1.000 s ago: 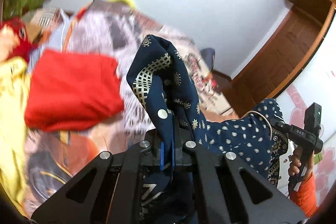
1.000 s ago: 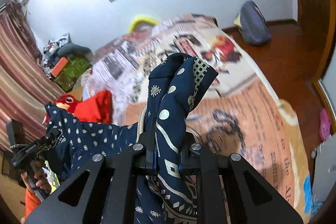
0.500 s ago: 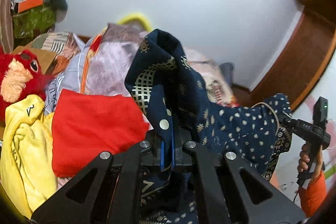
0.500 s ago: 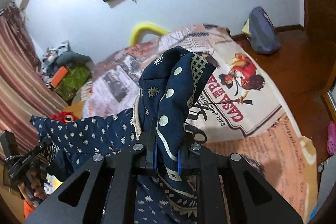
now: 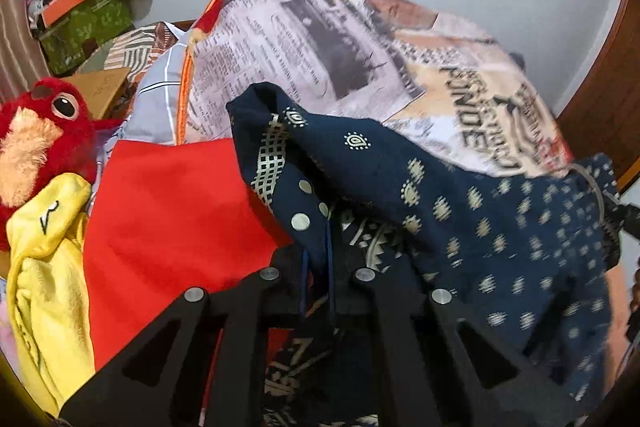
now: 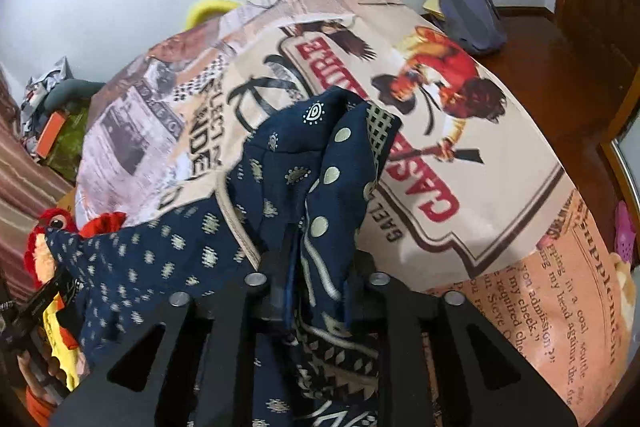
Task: Fold large clothes
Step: 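Fold the lifted hoodie over onto itself with both grippers and release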
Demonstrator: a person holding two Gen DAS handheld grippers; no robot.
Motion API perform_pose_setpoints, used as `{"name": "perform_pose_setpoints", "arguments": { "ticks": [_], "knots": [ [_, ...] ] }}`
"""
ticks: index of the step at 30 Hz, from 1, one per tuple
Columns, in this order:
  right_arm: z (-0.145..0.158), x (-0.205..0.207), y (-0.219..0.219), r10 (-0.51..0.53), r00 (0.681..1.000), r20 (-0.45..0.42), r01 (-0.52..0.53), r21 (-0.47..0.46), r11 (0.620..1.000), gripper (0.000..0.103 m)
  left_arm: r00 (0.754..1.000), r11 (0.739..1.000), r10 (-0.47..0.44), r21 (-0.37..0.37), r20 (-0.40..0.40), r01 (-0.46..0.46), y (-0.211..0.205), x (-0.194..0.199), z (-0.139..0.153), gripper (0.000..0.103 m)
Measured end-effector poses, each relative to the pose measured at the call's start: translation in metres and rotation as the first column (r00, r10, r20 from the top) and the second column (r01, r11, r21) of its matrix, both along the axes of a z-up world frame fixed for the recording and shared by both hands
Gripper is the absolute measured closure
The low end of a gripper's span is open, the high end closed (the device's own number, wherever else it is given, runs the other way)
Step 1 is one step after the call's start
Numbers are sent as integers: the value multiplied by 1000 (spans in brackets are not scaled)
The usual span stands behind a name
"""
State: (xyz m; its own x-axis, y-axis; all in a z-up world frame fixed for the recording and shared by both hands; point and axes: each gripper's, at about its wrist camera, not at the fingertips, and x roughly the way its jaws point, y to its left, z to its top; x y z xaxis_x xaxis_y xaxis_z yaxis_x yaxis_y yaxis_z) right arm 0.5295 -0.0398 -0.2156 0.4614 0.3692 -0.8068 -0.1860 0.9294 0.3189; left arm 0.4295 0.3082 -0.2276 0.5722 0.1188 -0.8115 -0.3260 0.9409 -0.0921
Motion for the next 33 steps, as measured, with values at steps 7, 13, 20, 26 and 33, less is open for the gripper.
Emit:
{"name": "perform_pose_setpoints", "arguments": {
  "ticks": [7,13,20,26,33],
  "knots": [
    [18,-27,-18,-16,1000,-4,15,-118,993,49,995,995,-51,84,-91,58,-21,-22,-2,63],
    [69,-83,-27,31,994,102,-13,-181,983,24,997,995,-68,75,-45,71,-41,-65,39,48],
    [128,-156,-23,161,960,228,-106,-235,966,19,992,987,-119,112,33,115,-68,-128,105,46],
    [153,-208,-26,175,948,265,-130,-178,975,7,985,983,-152,114,77,143,-81,-186,138,34],
    [146,-252,-32,190,941,279,-139,-193,971,7,984,986,-158,59,82,154,-89,-248,133,22]
  ]
}}
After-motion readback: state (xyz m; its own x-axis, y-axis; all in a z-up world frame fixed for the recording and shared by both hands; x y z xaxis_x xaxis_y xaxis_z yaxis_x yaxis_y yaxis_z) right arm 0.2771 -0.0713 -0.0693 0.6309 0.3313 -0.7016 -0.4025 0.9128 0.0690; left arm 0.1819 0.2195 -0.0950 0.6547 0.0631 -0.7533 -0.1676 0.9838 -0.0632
